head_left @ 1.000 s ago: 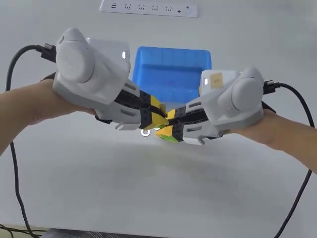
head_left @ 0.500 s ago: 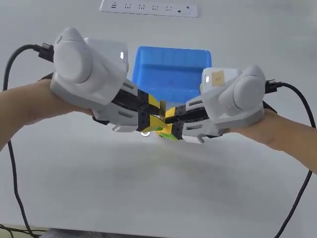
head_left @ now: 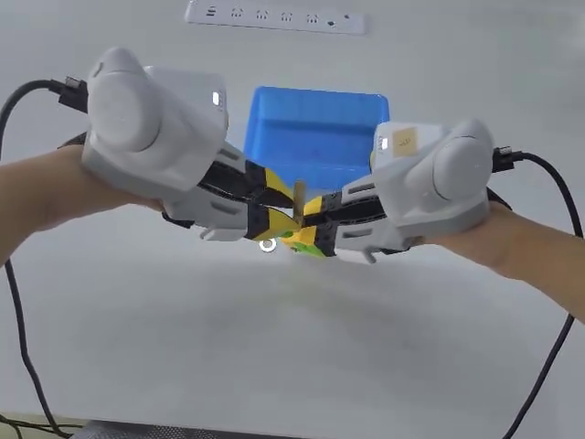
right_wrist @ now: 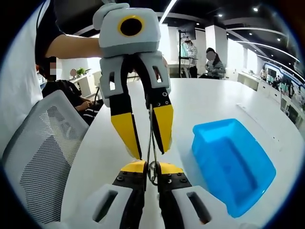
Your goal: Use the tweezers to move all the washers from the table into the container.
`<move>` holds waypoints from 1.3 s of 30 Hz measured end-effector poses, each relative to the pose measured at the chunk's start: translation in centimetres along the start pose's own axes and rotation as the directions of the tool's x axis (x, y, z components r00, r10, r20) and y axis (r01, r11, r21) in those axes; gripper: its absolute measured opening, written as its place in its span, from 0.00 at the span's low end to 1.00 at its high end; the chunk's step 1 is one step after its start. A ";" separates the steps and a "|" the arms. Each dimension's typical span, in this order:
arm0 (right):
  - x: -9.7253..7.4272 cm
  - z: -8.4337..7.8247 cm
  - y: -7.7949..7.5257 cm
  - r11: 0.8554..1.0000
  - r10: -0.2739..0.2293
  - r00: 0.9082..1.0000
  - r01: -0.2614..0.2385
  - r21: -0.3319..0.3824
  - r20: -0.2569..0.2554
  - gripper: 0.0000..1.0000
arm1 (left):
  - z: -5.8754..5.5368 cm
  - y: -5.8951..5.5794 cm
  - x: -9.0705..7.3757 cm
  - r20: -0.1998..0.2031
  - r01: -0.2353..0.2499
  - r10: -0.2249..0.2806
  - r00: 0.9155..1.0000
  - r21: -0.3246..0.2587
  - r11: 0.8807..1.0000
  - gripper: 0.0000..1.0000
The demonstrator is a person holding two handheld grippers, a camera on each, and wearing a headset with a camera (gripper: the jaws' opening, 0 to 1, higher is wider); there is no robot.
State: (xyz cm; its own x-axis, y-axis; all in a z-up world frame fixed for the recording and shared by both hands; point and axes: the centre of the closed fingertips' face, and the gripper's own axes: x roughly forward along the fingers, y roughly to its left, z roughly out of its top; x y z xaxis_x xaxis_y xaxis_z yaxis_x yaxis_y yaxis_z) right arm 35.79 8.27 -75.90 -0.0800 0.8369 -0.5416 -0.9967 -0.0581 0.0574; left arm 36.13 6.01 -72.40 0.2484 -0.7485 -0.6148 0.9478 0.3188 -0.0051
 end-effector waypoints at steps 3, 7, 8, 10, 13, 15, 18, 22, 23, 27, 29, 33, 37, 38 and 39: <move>-0.4 0.2 -0.4 1.000 -0.015 1.000 0.015 -0.012 -0.009 0.09 | -0.2 0.4 -0.7 0.011 -0.028 0.029 1.000 -0.049 0.998 0.19; -1.4 1.2 -0.9 0.999 -0.034 0.999 0.034 -0.005 0.019 0.09 | -0.7 0.8 -1.6 0.020 -0.063 0.064 0.998 -0.081 0.995 0.19; -1.7 1.6 -1.0 0.999 -0.036 0.999 0.036 -0.001 0.032 0.09 | -0.8 0.9 -1.7 0.021 -0.068 0.070 0.997 -0.089 0.994 0.19; -2.3 2.2 -1.2 0.999 -0.039 0.998 0.039 0.003 0.044 0.09 | -0.9 0.9 -2.0 0.021 -0.079 0.082 0.996 -0.094 0.992 0.19; -3.0 2.7 -1.4 0.999 -0.039 0.998 0.039 -0.002 0.043 0.09 | -1.1 0.7 -2.4 0.026 -0.094 0.098 0.995 -0.105 0.990 0.19; -3.4 3.2 -1.7 0.999 -0.041 0.998 0.041 -0.004 0.044 0.09 | -1.1 0.5 -2.6 0.033 -0.101 0.106 0.994 -0.112 0.988 0.19; -4.2 4.2 -2.2 0.999 -0.046 0.998 0.047 -0.018 0.051 0.09 | -1.3 0.3 -2.7 0.033 -0.108 0.113 0.993 -0.120 0.987 0.19; -5.1 5.5 -3.0 0.998 -0.047 0.997 0.049 -0.026 0.066 0.09 | -1.5 0.1 -3.0 0.038 -0.116 0.122 0.992 -0.129 0.985 0.19; -5.3 5.8 -3.3 0.998 -0.053 0.996 0.056 -0.042 0.065 0.09 | -1.6 0.1 -3.0 0.039 -0.119 0.125 0.991 -0.130 0.984 0.19; -6.1 7.3 -5.3 0.995 -0.079 0.992 0.084 -0.049 0.094 0.09 | -2.0 0.1 -3.5 0.040 -0.134 0.142 0.989 -0.149 0.980 0.19; -6.1 7.4 -7.3 0.993 -0.103 0.990 0.109 -0.054 0.100 0.09 | -2.7 -0.2 -3.7 0.006 -0.132 0.135 0.991 -0.143 0.981 0.19; -5.8 6.9 -9.7 0.986 -0.144 0.987 0.149 -0.071 0.075 0.09 | -3.5 -0.6 -4.0 -0.019 -0.133 0.132 0.991 -0.128 0.983 0.19; -4.9 5.8 -11.7 0.984 -0.161 0.985 0.165 -0.067 0.060 0.09 | -3.6 -0.4 -4.1 0.010 -0.144 0.148 0.989 -0.175 0.974 0.19; -4.7 5.5 -11.9 0.984 -0.163 0.985 0.167 -0.064 0.056 0.09 | -3.5 -0.3 -4.1 0.015 -0.153 0.158 0.987 -0.181 0.971 0.19; -4.4 5.1 -12.3 0.984 -0.165 0.985 0.168 -0.065 0.048 0.09 | -3.5 -0.2 -4.1 0.017 -0.157 0.163 0.986 -0.186 0.970 0.19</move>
State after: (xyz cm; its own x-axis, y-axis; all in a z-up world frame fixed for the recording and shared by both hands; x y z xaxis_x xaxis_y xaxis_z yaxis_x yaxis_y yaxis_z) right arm 48.46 8.08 -69.96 0.0867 0.8600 -0.5029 -0.9948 0.0481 -0.0893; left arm 34.19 11.08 -72.64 0.4030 -0.6966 -0.5936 0.8431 0.5349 -0.0553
